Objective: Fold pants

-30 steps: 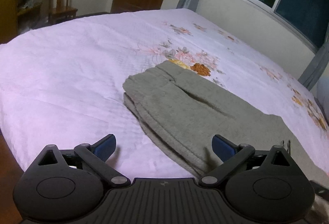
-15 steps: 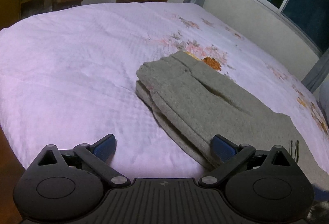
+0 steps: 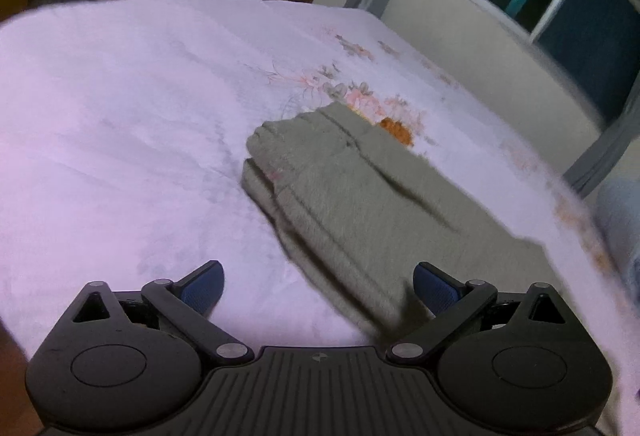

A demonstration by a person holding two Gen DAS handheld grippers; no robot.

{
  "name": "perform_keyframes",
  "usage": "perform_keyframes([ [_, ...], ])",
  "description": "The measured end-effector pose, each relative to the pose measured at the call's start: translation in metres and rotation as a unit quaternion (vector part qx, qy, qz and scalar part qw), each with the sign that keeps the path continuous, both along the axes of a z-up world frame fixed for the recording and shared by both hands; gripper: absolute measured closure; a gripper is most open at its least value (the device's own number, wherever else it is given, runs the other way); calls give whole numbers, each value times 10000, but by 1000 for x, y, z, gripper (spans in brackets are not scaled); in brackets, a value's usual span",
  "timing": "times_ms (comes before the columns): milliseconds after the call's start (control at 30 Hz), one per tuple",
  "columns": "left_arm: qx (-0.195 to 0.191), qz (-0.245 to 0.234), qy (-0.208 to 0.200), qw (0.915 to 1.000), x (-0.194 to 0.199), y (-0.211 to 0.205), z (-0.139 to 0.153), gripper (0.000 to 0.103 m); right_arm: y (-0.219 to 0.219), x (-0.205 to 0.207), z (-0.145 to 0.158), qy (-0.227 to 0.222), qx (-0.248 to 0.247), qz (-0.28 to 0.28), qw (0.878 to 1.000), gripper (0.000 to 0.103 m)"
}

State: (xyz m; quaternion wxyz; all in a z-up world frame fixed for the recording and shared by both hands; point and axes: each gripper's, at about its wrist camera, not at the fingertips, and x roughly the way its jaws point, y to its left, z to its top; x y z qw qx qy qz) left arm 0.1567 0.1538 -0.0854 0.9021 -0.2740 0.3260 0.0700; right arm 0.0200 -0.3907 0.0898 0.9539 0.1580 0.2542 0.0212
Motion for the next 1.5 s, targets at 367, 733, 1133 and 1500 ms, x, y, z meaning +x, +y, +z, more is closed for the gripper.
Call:
perform_keyframes([
  [367,-1099,160,-285,9934,39,34,-31,4,-21,-28,-16,120,456,-381,9982,40],
  [733,-1075,-54,-403,9934,63,30,-35,3,-2,-19,-24,153,620,-1357,9887,39],
  [1133,-847,-348,-768,9928,57,21,-24,72,9,-38,-14,125,275,-1200,9923,36],
  [1500,-363,-1111,-1214,9857,50,11,53,72,152,24,-40,508,-254,821,9950,31],
])
